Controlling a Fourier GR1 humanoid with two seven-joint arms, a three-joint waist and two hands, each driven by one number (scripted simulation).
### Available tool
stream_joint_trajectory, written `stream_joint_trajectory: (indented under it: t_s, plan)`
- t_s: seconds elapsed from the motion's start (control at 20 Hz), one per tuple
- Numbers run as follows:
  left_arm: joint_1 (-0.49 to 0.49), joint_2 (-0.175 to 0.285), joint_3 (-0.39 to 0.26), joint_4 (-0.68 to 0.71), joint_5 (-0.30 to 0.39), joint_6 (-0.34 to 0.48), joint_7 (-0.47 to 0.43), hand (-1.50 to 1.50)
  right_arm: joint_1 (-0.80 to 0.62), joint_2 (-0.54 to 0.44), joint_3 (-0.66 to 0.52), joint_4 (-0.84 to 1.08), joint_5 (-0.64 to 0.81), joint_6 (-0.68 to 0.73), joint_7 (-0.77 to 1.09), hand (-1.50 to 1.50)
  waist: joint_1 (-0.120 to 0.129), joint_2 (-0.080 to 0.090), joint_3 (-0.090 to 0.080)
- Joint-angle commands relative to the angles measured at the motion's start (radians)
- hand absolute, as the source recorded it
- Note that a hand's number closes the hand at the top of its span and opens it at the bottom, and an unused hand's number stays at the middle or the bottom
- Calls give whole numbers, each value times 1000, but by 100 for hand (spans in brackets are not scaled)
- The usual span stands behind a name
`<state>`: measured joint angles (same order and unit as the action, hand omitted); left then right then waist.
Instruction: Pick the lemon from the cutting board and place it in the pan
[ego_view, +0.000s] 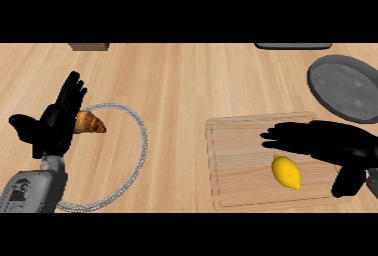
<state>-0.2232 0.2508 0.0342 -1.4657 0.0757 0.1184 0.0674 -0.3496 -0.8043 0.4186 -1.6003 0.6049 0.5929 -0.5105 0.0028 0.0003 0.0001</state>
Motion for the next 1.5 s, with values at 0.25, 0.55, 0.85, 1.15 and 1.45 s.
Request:
stream_joint_trajectory:
  t_s: [0.25,0.55,0.85,1.15,1.45]
  plan:
    - [-2,2,33,0,1,-27,10,0,-60,21,19,-8,177,70,-10,-150,0,0,0]
    - [-72,-7,46,93,-18,-40,-10,0,-41,127,54,27,281,83,42,-150,-4,0,0]
    - [30,-33,46,5,-29,-46,-43,0,-28,177,45,71,380,51,-1,-150,0,0,0]
    - [-49,-53,37,25,-58,-17,16,0,7,233,82,165,492,-30,-10,-150,-1,0,0]
    - [-56,-50,54,25,-51,-37,30,0,-25,263,76,272,566,-50,-80,-150,0,1,0]
